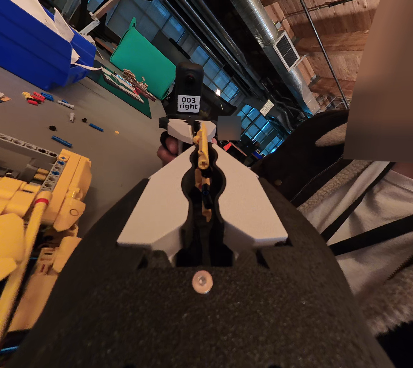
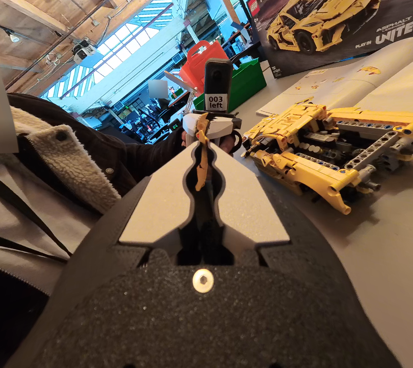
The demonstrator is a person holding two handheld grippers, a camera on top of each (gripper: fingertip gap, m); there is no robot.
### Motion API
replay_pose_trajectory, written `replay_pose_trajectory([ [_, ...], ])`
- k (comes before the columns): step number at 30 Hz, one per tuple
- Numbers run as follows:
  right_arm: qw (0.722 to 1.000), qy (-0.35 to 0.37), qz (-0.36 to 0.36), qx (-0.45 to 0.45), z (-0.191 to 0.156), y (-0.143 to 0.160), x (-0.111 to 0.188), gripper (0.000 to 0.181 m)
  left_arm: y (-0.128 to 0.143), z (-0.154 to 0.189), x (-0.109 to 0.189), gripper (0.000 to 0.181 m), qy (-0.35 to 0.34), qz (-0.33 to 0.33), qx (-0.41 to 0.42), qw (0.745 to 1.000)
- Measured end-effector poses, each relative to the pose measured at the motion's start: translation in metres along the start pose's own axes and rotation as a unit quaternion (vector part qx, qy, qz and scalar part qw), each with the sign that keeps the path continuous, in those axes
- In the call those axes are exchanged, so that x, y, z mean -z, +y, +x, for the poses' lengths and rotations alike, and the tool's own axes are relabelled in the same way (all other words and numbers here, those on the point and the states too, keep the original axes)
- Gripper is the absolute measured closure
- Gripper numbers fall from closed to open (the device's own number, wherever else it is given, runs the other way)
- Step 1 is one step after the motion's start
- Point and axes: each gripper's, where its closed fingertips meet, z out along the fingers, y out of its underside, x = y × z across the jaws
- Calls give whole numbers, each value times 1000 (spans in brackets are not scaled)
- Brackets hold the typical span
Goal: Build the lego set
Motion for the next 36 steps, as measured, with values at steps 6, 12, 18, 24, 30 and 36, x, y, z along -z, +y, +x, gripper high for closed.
replay_pose_trajectory([
  [6, 999, -25, 13, -16, -5, -2, -1, 177, -1, 4, 0, 175, 11, 1, 1, 1000],
  [12, 995, -92, 33, -28, -25, -7, 0, 177, 0, 10, -1, 175, 44, 7, 34, 998],
  [18, 997, -66, 29, -12, -19, -6, -1, 179, -1, 4, 0, 175, 24, 9, 23, 999],
  [24, 999, -37, 28, -10, -9, -5, -1, 176, -2, -2, 2, 175, 2, 7, 10, 1000],
  [30, 1000, -5, 13, -4, -1, 0, -2, 177, -2, 1, 1, 175, 6, 5, 4, 1000],
  [36, 1000, -17, 15, -1, -5, -2, -1, 179, -2, 1, 1, 175, 2, 3, -3, 1000],
])
